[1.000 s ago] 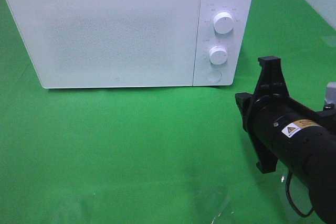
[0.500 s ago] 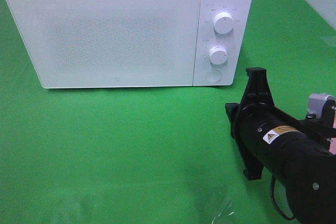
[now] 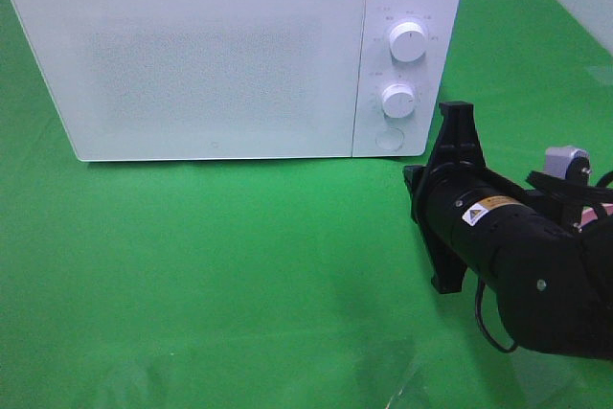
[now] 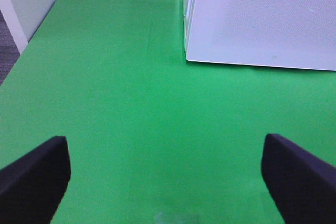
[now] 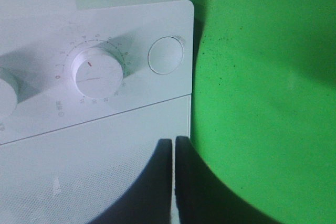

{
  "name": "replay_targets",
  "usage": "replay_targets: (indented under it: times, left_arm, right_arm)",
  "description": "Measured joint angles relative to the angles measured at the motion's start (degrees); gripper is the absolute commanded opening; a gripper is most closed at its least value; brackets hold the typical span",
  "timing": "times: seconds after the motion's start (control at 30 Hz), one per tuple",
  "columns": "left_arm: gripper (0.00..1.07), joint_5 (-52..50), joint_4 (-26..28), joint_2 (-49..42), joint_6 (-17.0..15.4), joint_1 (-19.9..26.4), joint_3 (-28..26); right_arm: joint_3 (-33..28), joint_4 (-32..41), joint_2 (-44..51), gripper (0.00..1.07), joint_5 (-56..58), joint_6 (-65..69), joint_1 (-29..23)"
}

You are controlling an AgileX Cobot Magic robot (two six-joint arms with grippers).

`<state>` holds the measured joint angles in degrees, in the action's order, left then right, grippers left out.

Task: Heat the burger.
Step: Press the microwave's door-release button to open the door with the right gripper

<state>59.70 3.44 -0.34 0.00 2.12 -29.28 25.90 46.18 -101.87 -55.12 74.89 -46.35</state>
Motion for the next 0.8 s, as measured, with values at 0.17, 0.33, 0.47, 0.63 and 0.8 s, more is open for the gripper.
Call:
replay_targets:
  times: [0.17, 0.33, 0.47, 0.63, 0.8]
  left_arm:
    - [0.91, 0.0, 0.0, 0.0, 0.0, 0.0, 0.0]
    - [0.91, 0.0, 0.0, 0.0, 0.0, 0.0, 0.0]
    - [0.91, 0.0, 0.0, 0.0, 0.0, 0.0, 0.0]
    - [0.91, 0.0, 0.0, 0.0, 0.0, 0.0, 0.0]
    - [0.91, 0.0, 0.0, 0.0, 0.0, 0.0, 0.0]
  right_arm:
    - [1.7, -1.6, -1.5, 0.00, 1.2, 0.1, 1.8]
    - [3.8, -3.9, -2.9, 0.00, 2.6, 0.3, 4.5]
    - [5.9, -5.9, -4.6, 0.00, 4.0, 0.4, 6.8]
    - [7.8, -7.2, -6.6, 0.00, 5.1, 1.3, 8.1]
    - [10.0, -8.7, -8.4, 0.00, 5.7, 1.6, 10.3]
